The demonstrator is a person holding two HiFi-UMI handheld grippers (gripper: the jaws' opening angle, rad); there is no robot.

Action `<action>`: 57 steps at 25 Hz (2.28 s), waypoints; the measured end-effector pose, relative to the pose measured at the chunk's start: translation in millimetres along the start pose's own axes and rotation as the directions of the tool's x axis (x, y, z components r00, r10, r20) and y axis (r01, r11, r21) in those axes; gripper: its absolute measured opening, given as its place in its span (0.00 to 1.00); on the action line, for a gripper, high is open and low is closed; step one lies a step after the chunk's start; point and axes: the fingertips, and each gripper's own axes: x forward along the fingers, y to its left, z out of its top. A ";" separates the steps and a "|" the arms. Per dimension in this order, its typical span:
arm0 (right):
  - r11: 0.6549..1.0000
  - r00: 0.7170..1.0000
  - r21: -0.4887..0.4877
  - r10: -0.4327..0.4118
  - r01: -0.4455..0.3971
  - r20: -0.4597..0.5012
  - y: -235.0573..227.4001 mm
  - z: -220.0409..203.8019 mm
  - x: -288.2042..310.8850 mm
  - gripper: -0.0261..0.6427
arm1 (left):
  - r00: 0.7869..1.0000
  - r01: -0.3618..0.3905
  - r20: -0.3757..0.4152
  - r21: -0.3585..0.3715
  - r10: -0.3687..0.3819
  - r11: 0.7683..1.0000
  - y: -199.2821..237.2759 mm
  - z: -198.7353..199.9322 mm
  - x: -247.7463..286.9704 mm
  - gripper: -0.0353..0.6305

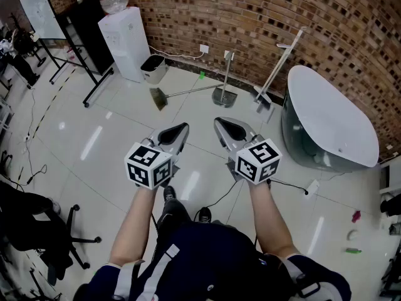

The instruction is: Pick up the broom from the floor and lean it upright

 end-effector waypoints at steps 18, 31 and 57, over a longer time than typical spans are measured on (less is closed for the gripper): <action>0.987 0.985 0.011 -0.160 0.161 -0.068 -77.4 18.5 181.0 0.04 | 0.989 0.149 0.007 -0.053 -0.149 0.987 187.6 36.8 86.9 0.05; 0.961 0.961 0.049 -0.269 0.273 -0.067 -151.0 35.5 256.8 0.04 | 0.974 0.220 -0.043 -0.076 -0.223 0.973 276.8 52.8 158.2 0.05; 0.931 0.936 0.113 -0.338 0.347 -0.095 -446.6 32.0 388.2 0.04 | 0.920 0.330 -0.215 -0.023 -0.327 0.944 405.3 73.1 481.1 0.05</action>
